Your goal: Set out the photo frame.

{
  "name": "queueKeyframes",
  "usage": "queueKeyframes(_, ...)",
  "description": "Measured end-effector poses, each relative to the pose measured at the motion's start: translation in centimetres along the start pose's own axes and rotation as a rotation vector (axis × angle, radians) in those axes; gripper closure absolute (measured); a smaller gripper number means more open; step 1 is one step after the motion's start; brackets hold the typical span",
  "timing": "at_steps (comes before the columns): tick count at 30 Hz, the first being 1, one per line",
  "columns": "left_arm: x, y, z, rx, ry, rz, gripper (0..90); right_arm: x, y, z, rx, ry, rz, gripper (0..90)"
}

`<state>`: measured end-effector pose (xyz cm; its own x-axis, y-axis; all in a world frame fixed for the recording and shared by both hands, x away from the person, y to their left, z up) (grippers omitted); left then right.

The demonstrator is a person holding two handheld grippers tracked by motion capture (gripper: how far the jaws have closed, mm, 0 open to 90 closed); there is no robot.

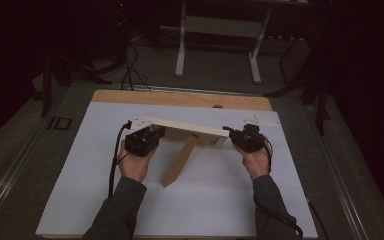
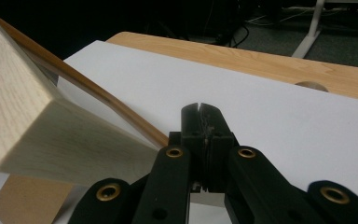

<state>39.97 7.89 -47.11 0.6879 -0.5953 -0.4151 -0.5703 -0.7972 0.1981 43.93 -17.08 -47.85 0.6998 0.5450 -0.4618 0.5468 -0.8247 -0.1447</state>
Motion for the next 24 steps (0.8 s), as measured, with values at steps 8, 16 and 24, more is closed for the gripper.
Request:
queueKeyframes(8,0.00,0.22,-0.24,0.008,-0.002,0.001,90.0,-0.17,-0.23,-0.25,-0.008,0.004,-0.003,89.0)
queueKeyframes(16,0.16,0.50,-0.61,0.022,-0.006,-0.009,90.0,-0.40,-0.53,-0.56,-0.022,0.008,-0.010,89.3)
queueKeyframes(24,0.57,0.91,-0.71,0.031,-0.013,-0.003,90.0,-0.50,-0.77,-0.64,-0.026,0.013,-0.018,89.5)
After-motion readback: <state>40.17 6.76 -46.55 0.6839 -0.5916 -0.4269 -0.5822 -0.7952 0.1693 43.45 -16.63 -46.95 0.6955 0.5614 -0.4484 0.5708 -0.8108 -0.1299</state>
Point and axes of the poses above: each handheld gripper's, and its own axes: x roughly forward along the jaws, z roughly out of its underside, y roughly to its right, the point moved 8 cm from there along x, roughly forward along the jaws, and after that the axes turned 6 degrees about z, right-handed, at the moved point
